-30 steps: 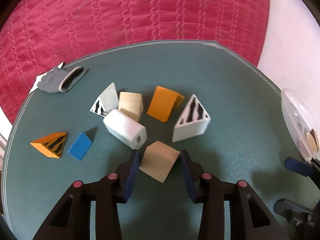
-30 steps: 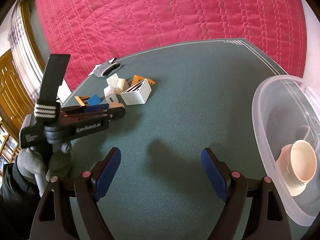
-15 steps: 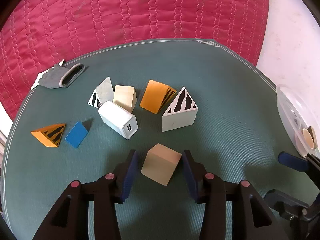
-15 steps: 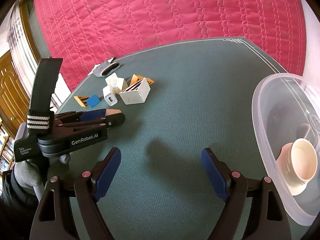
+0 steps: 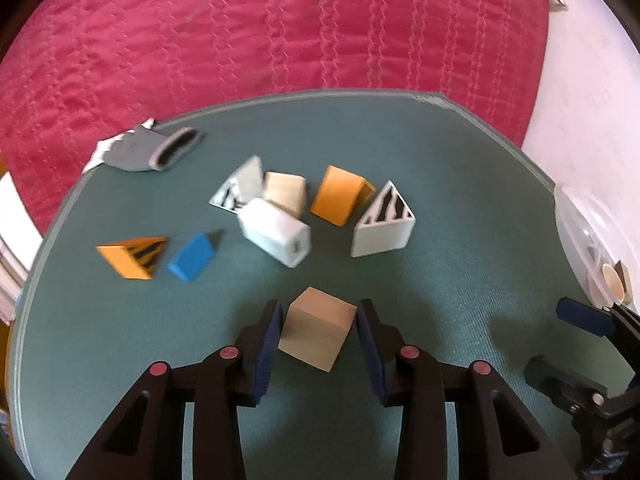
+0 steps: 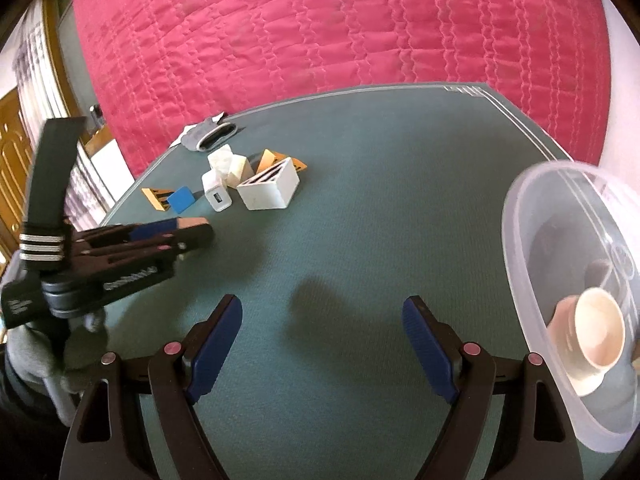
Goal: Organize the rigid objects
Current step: 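Grasp the tan wooden cube with the left gripper and lift it, then grasp the white black-striped triangular block with the right gripper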
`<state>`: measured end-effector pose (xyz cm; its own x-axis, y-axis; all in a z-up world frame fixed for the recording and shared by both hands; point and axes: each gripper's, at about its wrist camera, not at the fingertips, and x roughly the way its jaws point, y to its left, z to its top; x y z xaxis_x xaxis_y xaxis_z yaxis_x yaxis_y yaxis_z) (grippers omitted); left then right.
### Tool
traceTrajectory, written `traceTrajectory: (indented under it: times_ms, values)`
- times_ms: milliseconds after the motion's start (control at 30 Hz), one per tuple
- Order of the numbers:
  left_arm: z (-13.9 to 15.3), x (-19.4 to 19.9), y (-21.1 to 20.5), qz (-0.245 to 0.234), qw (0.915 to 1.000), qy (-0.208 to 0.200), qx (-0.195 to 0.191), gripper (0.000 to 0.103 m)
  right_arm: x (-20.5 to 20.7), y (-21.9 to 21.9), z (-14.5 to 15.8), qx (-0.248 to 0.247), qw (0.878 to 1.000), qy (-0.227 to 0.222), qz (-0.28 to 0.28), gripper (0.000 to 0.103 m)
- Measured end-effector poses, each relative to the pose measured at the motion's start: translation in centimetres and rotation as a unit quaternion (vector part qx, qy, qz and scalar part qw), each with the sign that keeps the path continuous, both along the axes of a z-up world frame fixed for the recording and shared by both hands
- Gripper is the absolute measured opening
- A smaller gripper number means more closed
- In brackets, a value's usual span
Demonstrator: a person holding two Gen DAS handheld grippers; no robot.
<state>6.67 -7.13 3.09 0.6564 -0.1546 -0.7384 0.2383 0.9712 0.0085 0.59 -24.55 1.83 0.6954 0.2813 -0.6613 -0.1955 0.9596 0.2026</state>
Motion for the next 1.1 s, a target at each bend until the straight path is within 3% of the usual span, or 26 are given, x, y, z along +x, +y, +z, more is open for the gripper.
traceTrajectory:
  times_ms: [267, 533, 900, 1000, 1100]
  values:
    - [1.3, -1.3, 2.4, 0.04, 0.9988, -0.025, -0.011, 0.041, 3.3, 2.7, 1.4, -0.022, 0.999, -0.01, 0.024, 0.083]
    - [0.3, -0.5, 4.2, 0.077, 0.9968, -0.005, -0.021, 0.041, 8.1, 5.4, 1.5, -0.023, 0.999, -0.006, 0.024, 0.083]
    - [-0.3, -0.1, 4.4, 0.08, 0.9966, 0.005, -0.018, 0.041, 11.8, 8.3, 0.5, -0.042, 0.999, 0.001, 0.023, 0.083]
    - [-0.4, -0.1, 4.5, 0.08, 0.9965, 0.007, -0.02, 0.041, 12.4, 8.5, 0.3, -0.035, 0.999, 0.01, 0.025, 0.078]
    - [-0.5, -0.1, 4.5, 0.08, 0.9965, 0.009, -0.02, 0.041, 12.8, 8.6, -0.1, -0.039, 0.999, 0.022, 0.029, 0.059]
